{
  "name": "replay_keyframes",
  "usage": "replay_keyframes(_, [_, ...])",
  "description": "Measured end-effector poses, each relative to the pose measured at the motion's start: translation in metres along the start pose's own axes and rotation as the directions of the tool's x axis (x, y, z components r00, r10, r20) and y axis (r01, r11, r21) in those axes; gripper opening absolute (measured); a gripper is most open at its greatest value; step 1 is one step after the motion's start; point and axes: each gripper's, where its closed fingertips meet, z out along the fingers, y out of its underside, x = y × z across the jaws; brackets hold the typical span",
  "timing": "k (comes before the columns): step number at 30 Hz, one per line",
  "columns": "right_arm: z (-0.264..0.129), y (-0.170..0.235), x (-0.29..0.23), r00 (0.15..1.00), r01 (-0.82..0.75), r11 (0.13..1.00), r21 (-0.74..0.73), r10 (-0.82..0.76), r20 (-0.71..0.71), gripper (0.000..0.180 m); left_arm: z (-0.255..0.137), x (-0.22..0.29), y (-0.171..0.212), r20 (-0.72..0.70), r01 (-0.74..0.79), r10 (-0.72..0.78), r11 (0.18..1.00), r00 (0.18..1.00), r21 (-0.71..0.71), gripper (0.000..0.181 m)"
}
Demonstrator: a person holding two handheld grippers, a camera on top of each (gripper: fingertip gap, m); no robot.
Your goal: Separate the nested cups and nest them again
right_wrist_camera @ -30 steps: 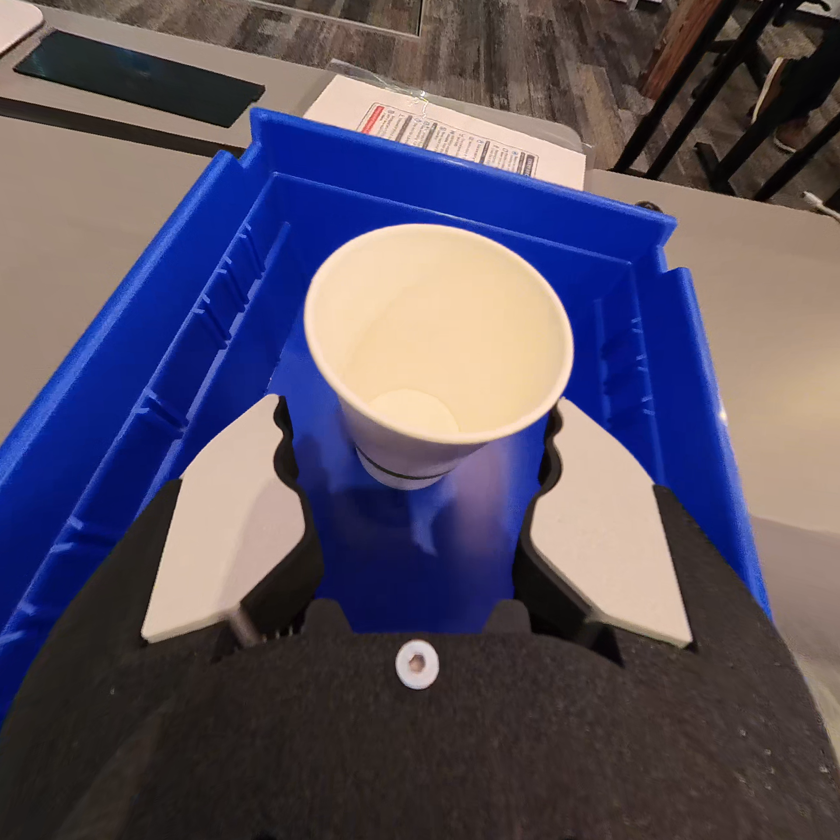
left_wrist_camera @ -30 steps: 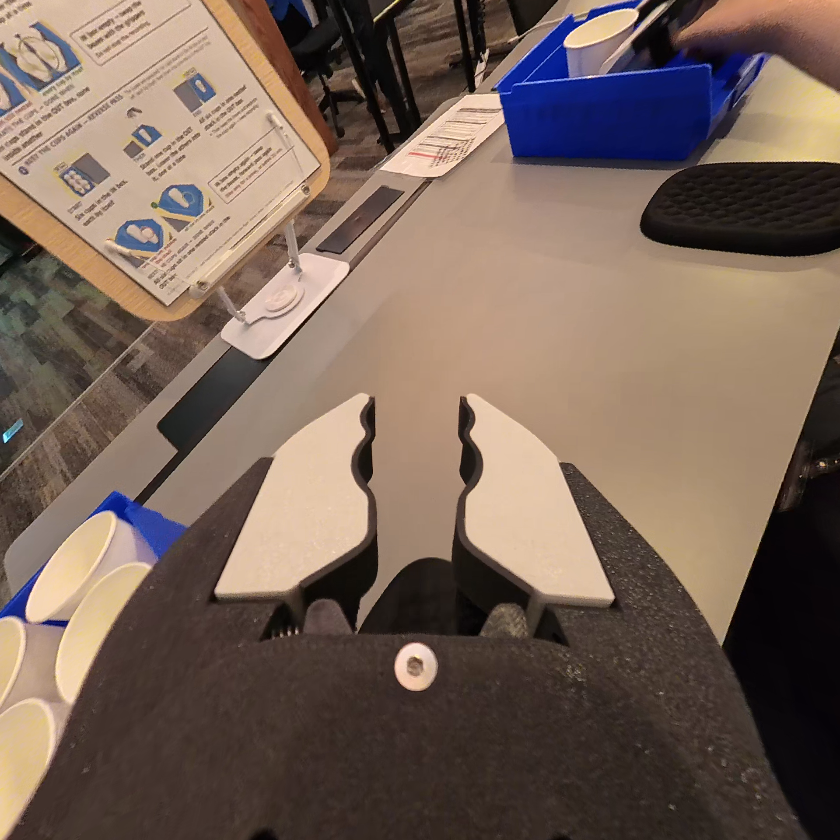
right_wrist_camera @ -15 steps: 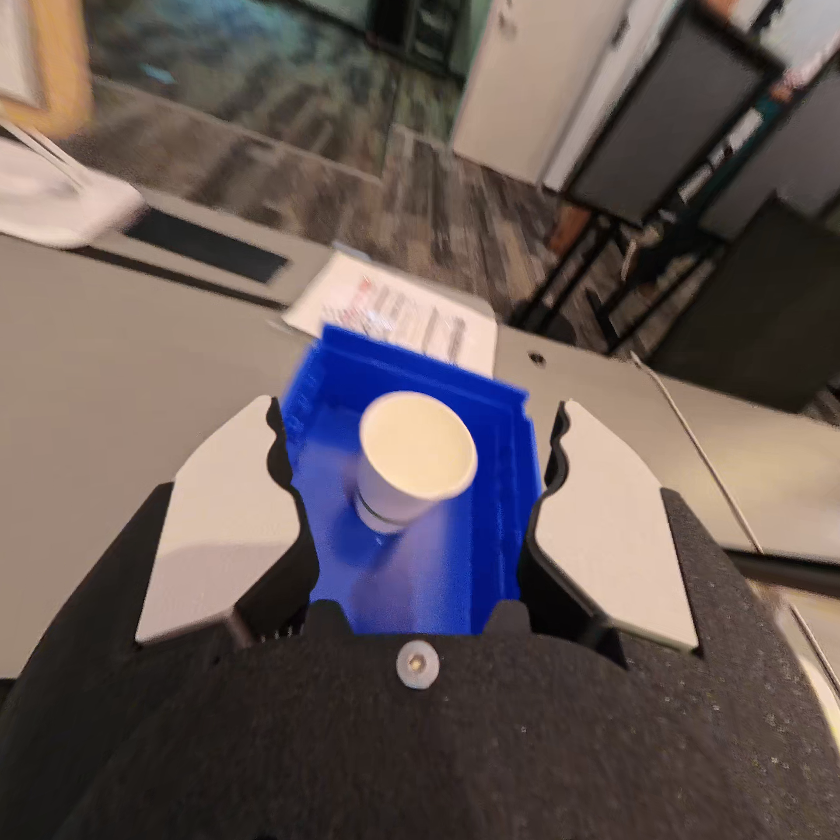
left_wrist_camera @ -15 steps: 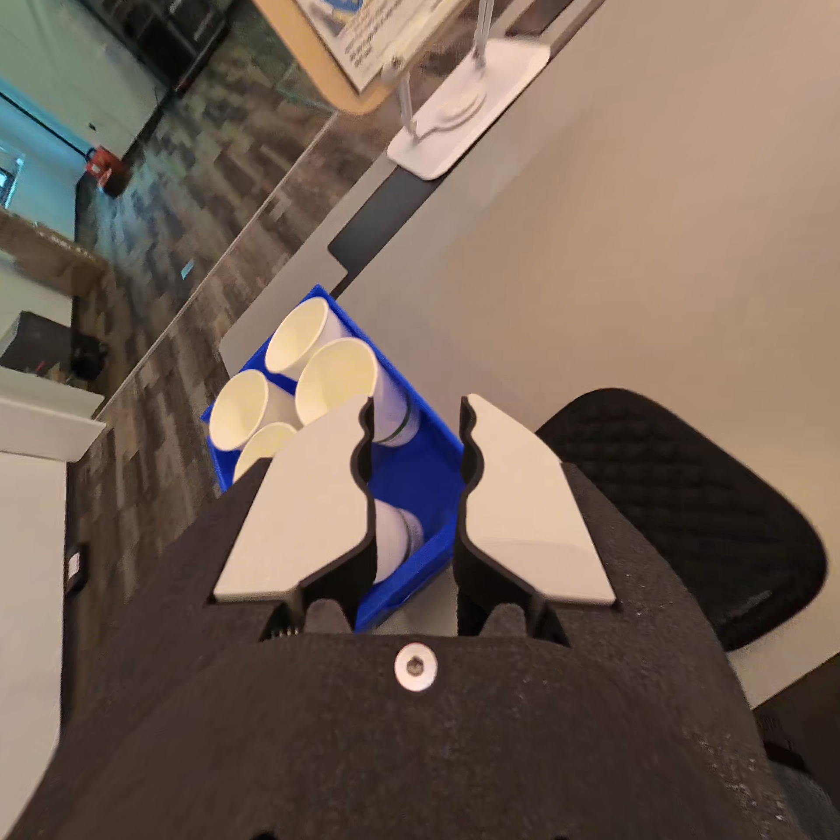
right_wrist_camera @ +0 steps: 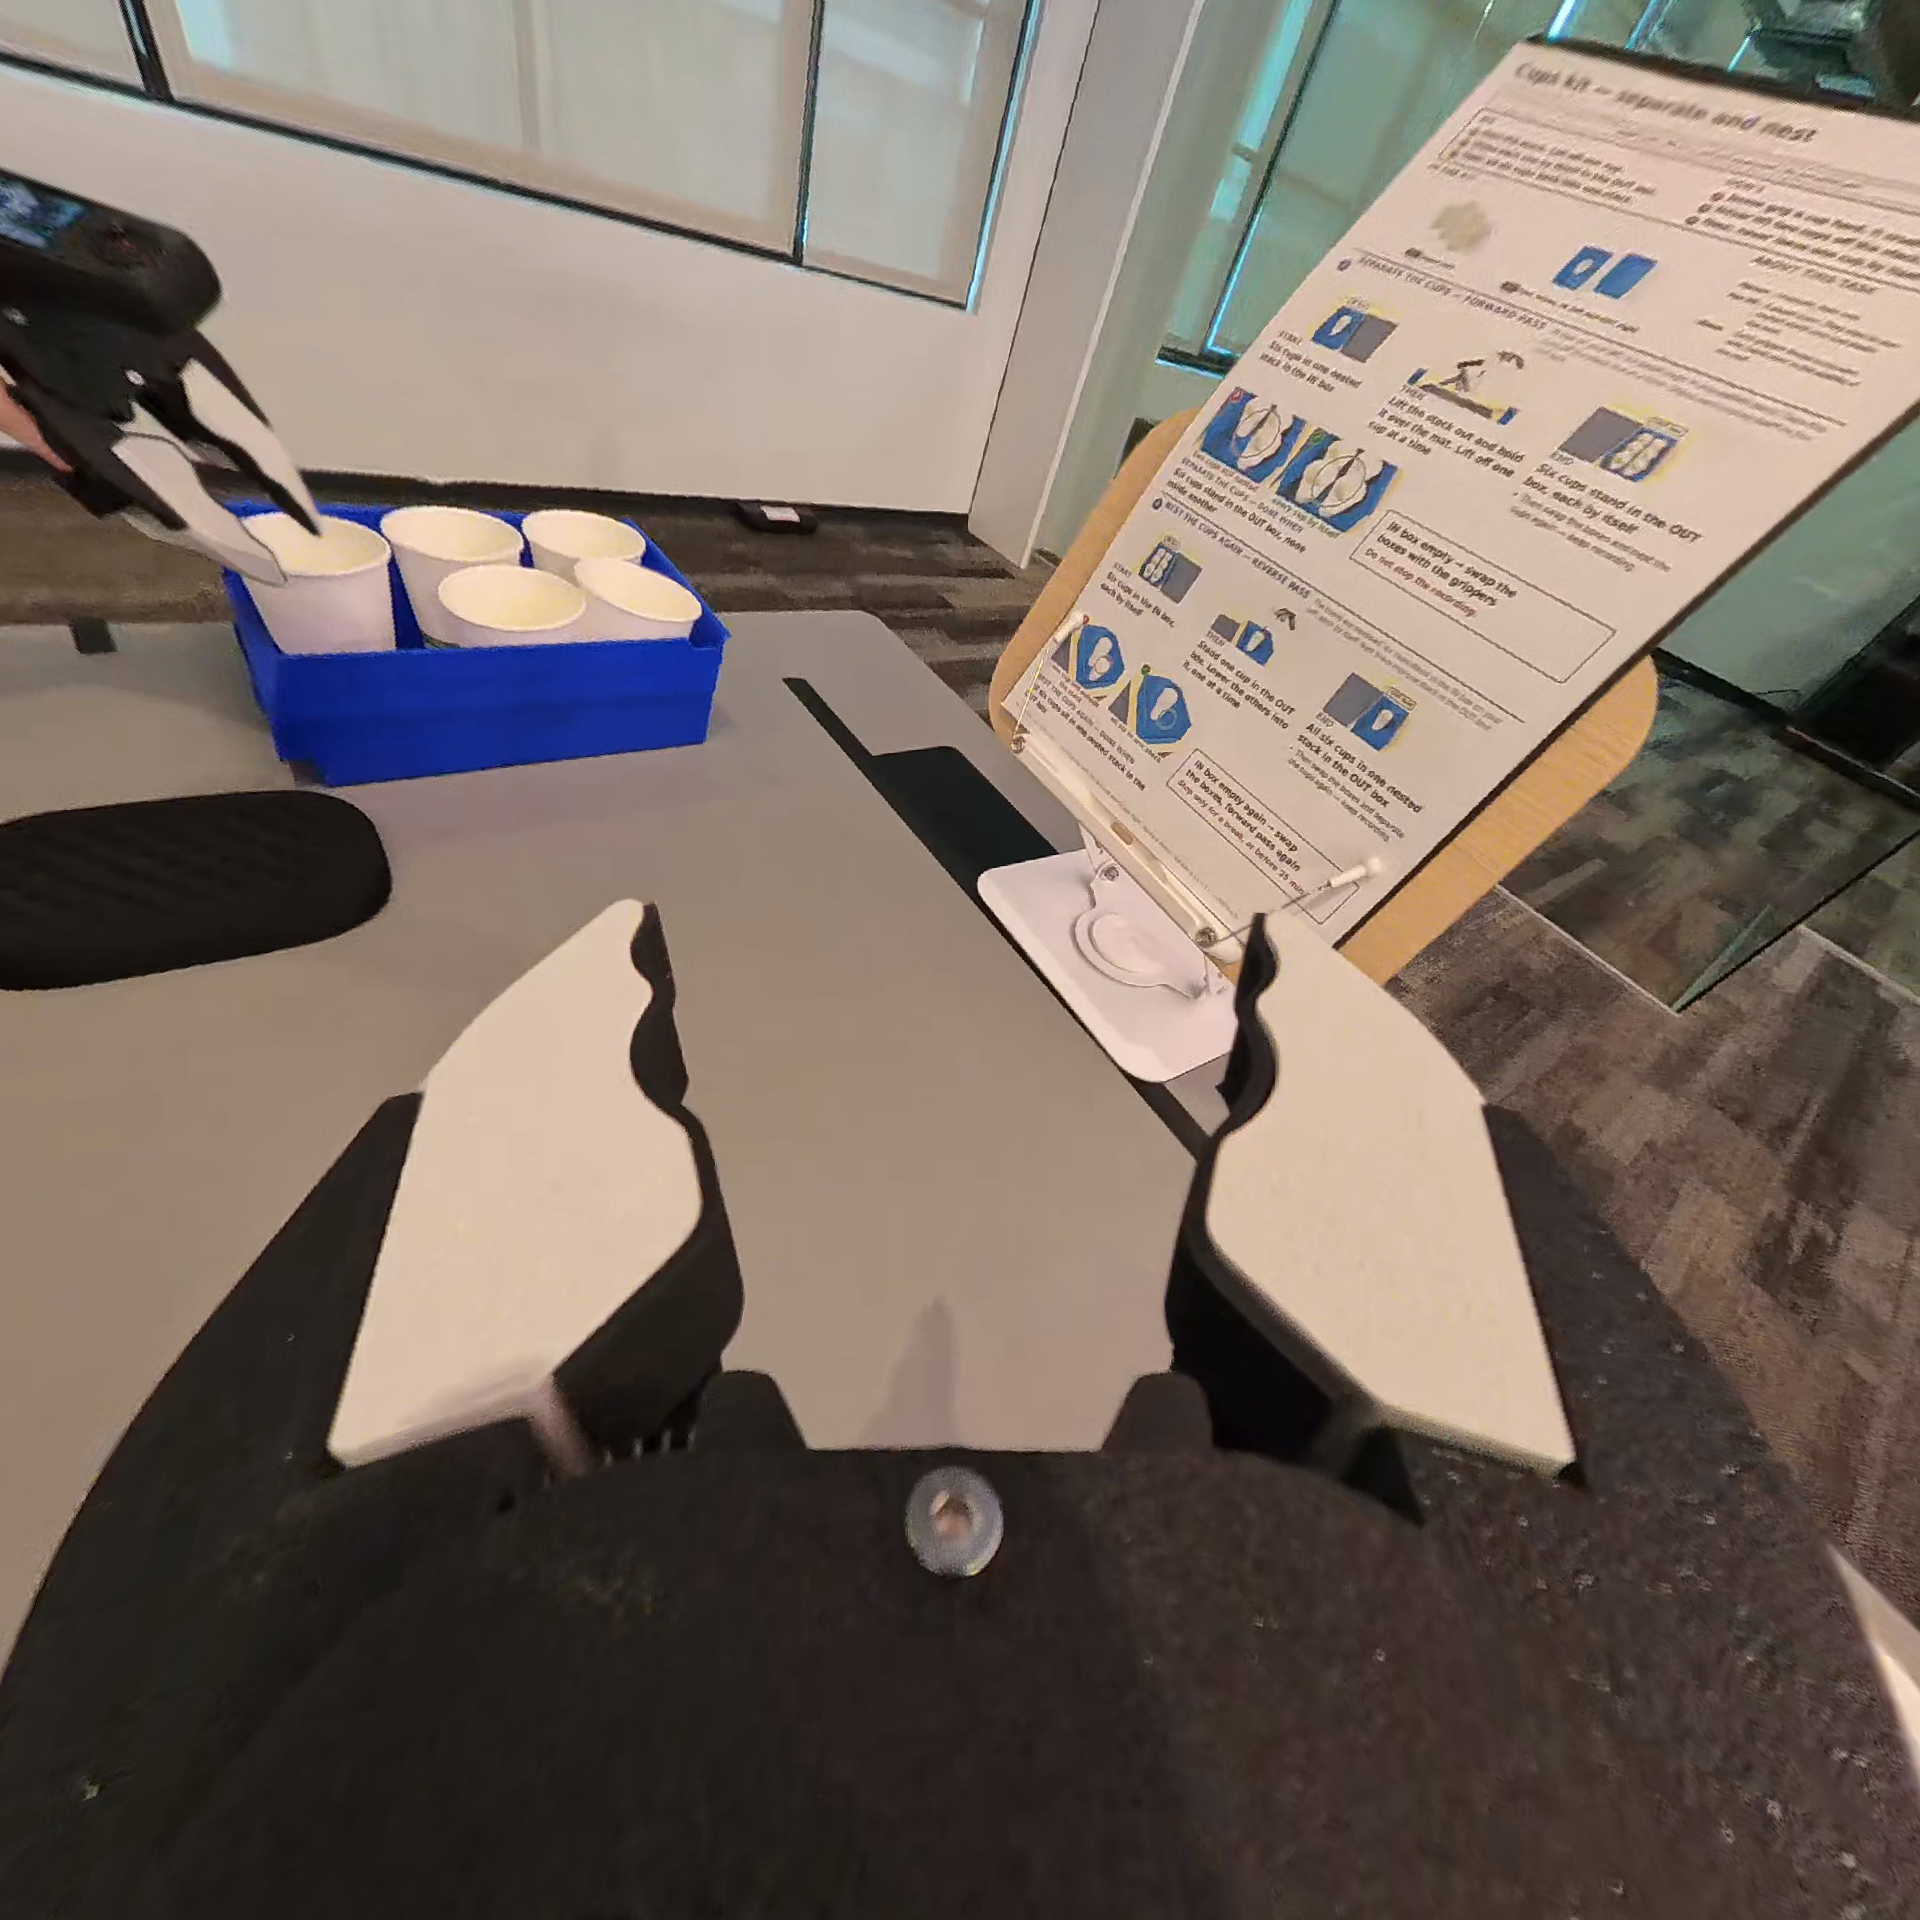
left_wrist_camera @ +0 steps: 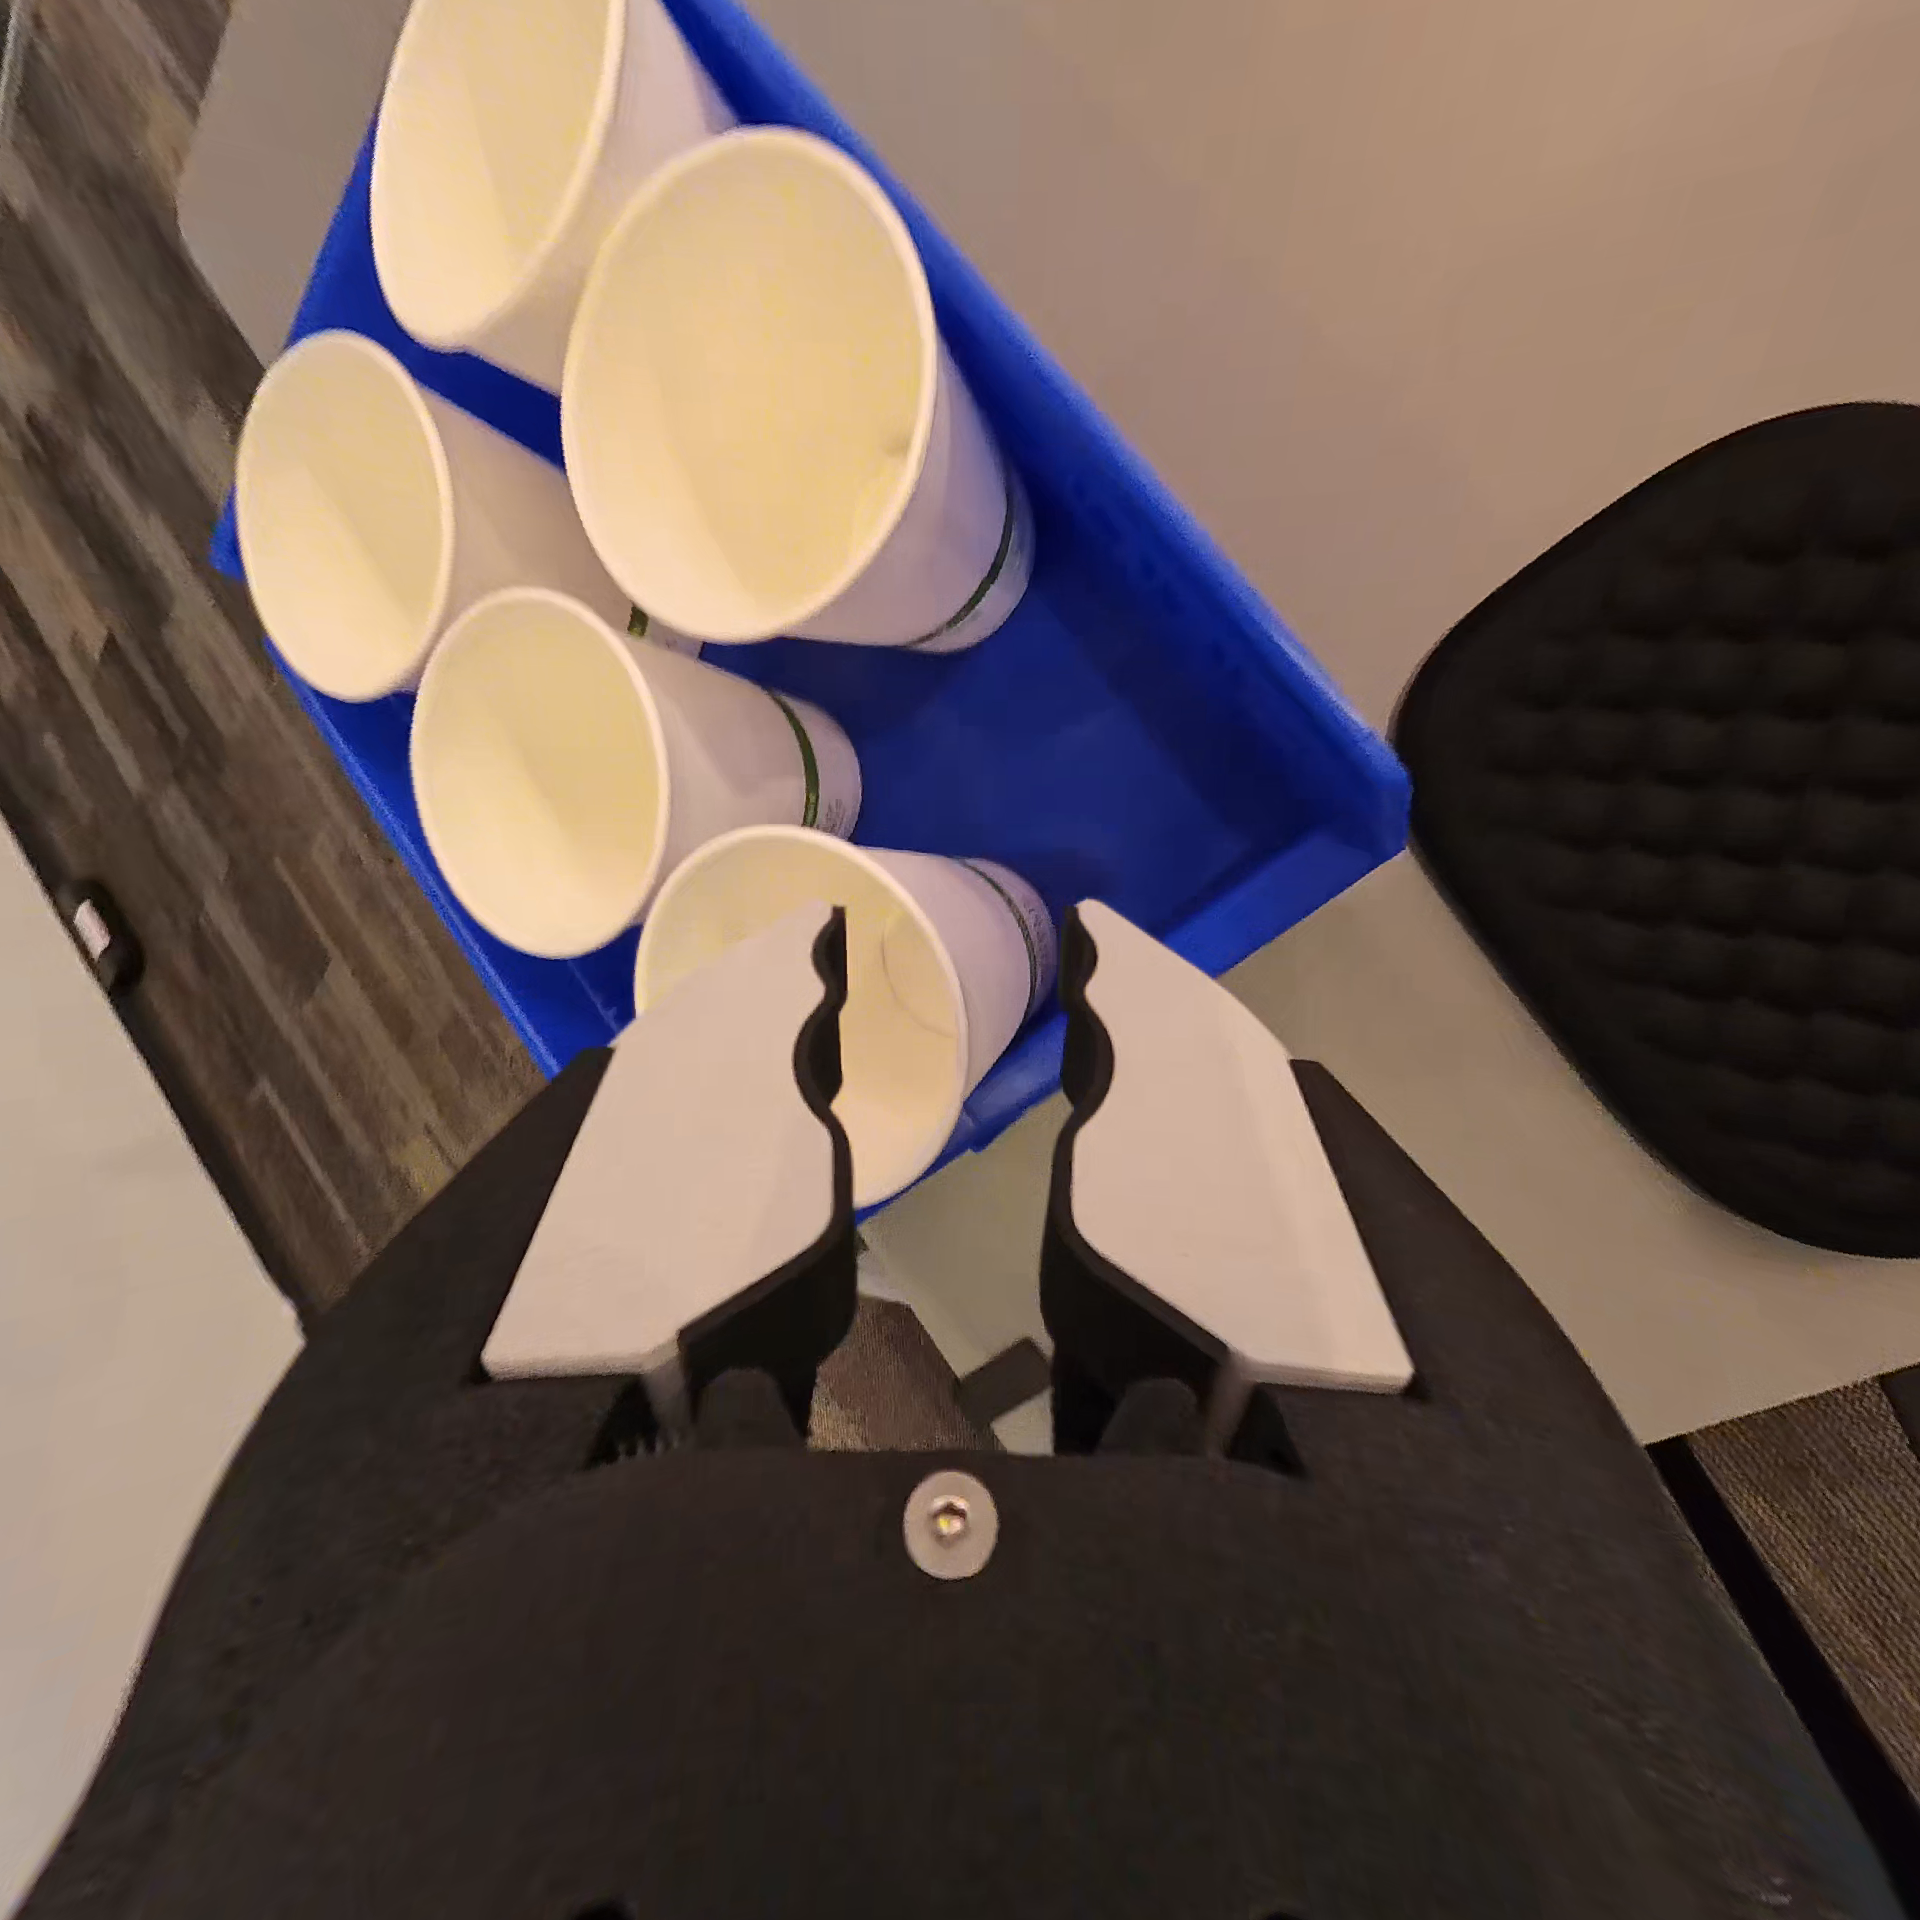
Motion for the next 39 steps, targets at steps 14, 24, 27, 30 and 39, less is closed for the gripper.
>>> replay_keyframes(14, [0.007,0.029,0.015,0.997,-0.07,0.997,-0.028,0.071,0.026,0.099,0.039,-0.005,0.042,0.01,0.105,-0.106,0.972,0.994,-0.209,0.019])
replay_keyframes(24, [0.0,0.044,0.033,0.989,-0.145,0.989,-0.031,0.146,0.006,0.096,0.034,0.001,0.044,-0.052,0.096,-0.11,0.97,0.993,-0.222,0.0])
replay_keyframes(27, [0.0,0.049,0.038,0.987,-0.16,0.986,-0.043,0.16,0.003,0.096,0.023,0.003,0.038,-0.058,0.092,-0.105,0.977,0.993,-0.193,0.0])
replay_keyframes(30, [0.0,0.054,0.041,0.985,-0.174,0.984,-0.05,0.174,-0.002,0.096,0.008,0.004,0.033,-0.058,0.081,-0.093,0.981,0.994,-0.175,0.0])
replay_keyframes(39, [0.012,0.056,0.037,0.986,-0.162,0.985,-0.055,0.164,0.026,0.093,-0.058,0.007,-0.032,-0.006,-0.055,0.055,0.998,0.998,-0.015,0.0])
